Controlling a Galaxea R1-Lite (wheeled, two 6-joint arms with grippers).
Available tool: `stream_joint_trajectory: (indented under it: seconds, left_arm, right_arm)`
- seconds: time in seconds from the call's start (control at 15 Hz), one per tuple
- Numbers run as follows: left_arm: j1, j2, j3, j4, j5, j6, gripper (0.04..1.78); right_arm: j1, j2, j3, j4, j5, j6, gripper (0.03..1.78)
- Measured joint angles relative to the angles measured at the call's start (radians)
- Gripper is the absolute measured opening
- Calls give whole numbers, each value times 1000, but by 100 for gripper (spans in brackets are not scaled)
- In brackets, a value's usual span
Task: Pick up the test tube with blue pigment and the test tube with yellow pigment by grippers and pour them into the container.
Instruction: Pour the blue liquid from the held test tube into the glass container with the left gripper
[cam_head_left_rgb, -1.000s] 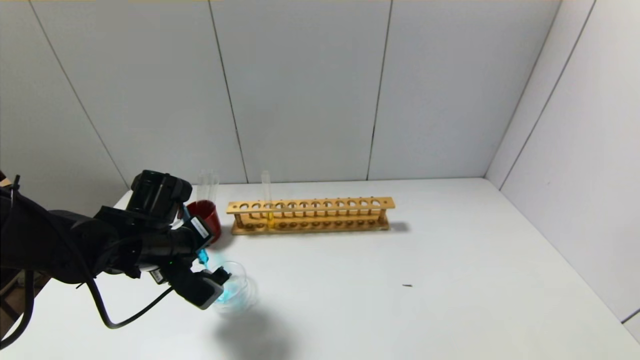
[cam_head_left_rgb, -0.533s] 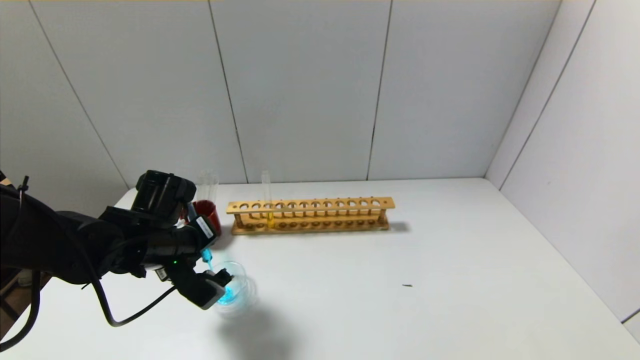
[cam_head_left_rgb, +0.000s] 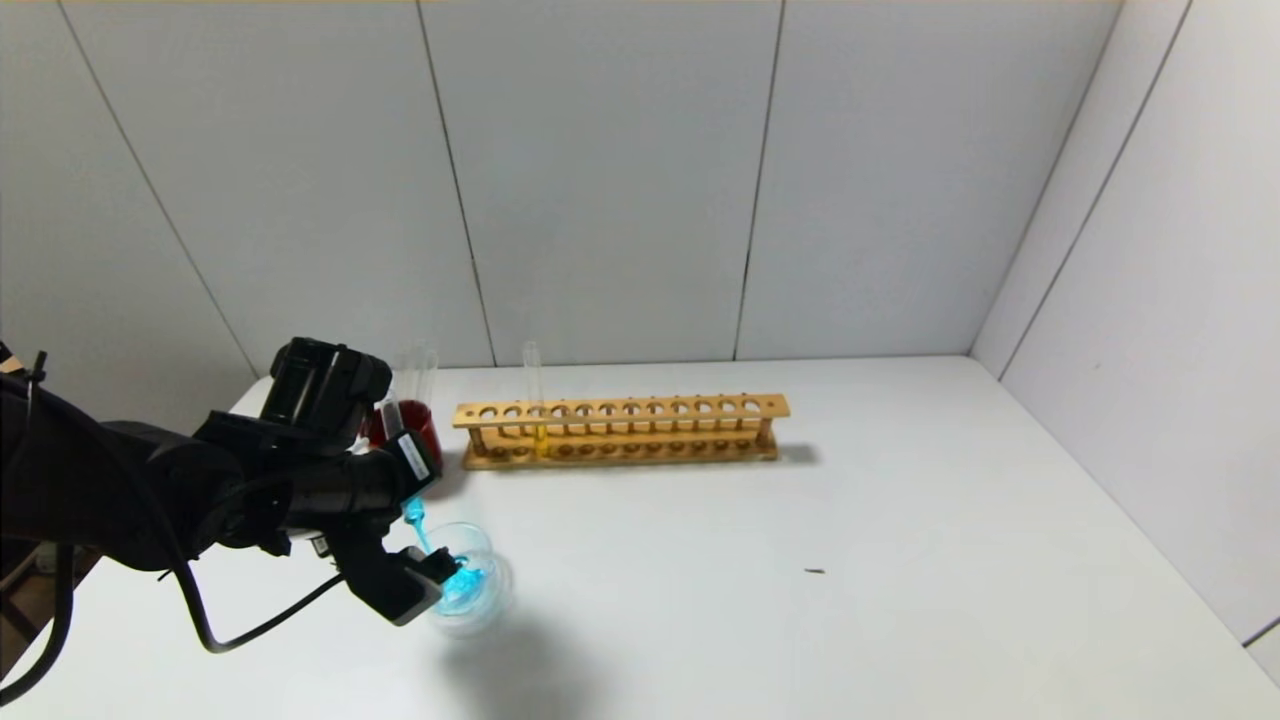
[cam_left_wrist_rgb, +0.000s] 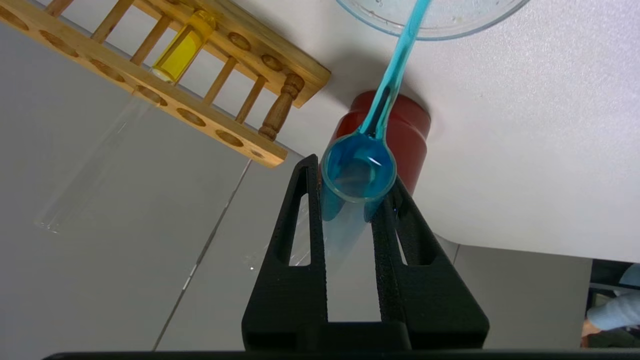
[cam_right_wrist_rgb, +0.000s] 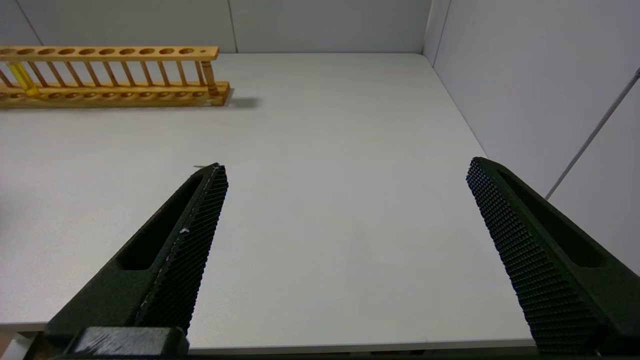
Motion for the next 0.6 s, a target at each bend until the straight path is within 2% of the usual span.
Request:
stream_joint_trajectory:
  seconds: [0.6]
  left_arm:
    - [-6,-8,3,-1,-2,74,32]
  right_arm:
    - [0,0,0,0,0,0,175]
